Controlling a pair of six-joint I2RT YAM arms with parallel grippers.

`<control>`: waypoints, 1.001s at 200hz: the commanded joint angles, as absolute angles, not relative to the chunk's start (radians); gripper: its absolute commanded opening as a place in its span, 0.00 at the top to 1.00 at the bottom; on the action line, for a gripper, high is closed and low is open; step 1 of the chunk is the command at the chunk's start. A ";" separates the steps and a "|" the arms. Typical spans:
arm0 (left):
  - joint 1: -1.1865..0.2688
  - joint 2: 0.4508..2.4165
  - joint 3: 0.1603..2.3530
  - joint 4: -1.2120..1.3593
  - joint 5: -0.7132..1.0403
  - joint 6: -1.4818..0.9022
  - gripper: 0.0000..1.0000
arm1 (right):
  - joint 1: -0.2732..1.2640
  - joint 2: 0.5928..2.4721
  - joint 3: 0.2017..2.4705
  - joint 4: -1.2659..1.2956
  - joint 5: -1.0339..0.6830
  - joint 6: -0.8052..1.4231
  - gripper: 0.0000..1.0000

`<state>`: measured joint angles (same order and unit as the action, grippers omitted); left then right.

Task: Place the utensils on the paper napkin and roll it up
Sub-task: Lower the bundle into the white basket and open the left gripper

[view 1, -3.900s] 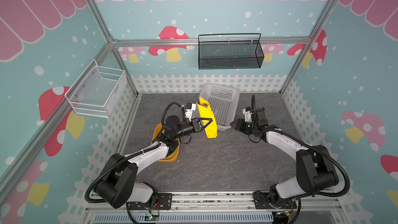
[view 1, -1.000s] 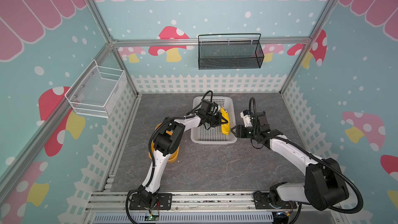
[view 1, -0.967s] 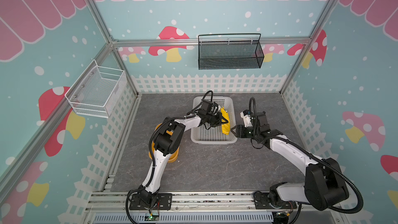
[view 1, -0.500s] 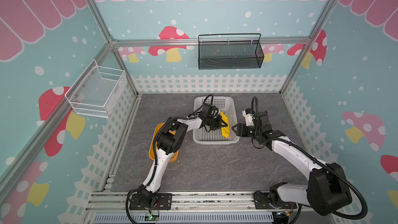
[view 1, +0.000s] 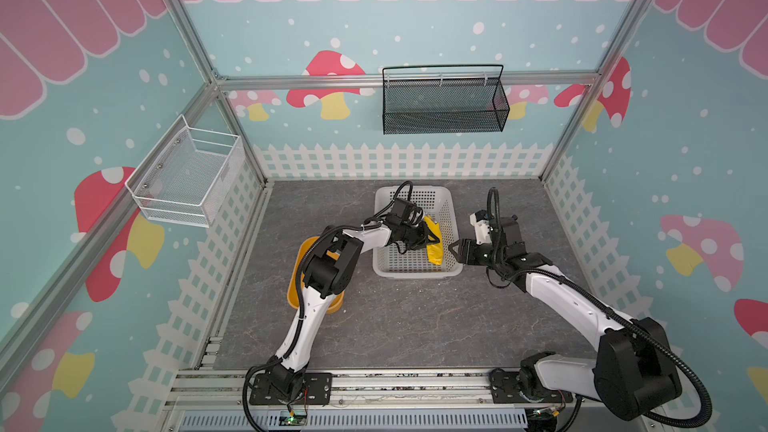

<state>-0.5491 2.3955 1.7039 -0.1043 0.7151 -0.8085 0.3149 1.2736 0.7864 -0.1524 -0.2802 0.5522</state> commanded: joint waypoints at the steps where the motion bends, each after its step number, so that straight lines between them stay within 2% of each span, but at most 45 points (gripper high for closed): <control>1: -0.554 2.404 1.717 -0.186 0.649 -0.766 0.74 | 0.317 1.250 0.773 -0.145 -0.275 0.552 0.38; 54: -0.554 2.364 1.720 -0.249 0.594 -0.724 0.66 | 0.318 1.237 0.769 -0.149 -0.266 0.551 0.38; 102: -0.553 2.326 1.732 -0.318 0.530 -0.685 0.51 | 0.318 1.229 0.767 -0.155 -0.256 0.549 0.38; 132: -0.554 2.307 1.743 -0.367 0.488 -0.659 0.45 | 0.317 1.226 0.768 -0.158 -0.251 0.546 0.38; 134: -0.554 2.305 1.743 -0.370 0.485 -0.657 0.44 | 0.317 1.225 0.768 -0.157 -0.250 0.546 0.38; 138: -0.553 2.302 1.744 -0.376 0.479 -0.653 0.33 | 0.318 1.224 0.768 -0.158 -0.250 0.546 0.38; 146: -0.553 2.298 1.750 -0.391 0.470 -0.647 0.30 | 0.317 1.225 0.769 -0.156 -0.250 0.545 0.38; 200: -0.549 2.233 1.773 -0.487 0.358 -0.608 0.25 | 0.316 1.227 0.770 -0.157 -0.244 0.538 0.38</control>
<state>-0.5556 2.2906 1.7546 -0.3969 0.4576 -0.6487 0.3149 1.2476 0.7792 -0.1528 -0.2569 0.5514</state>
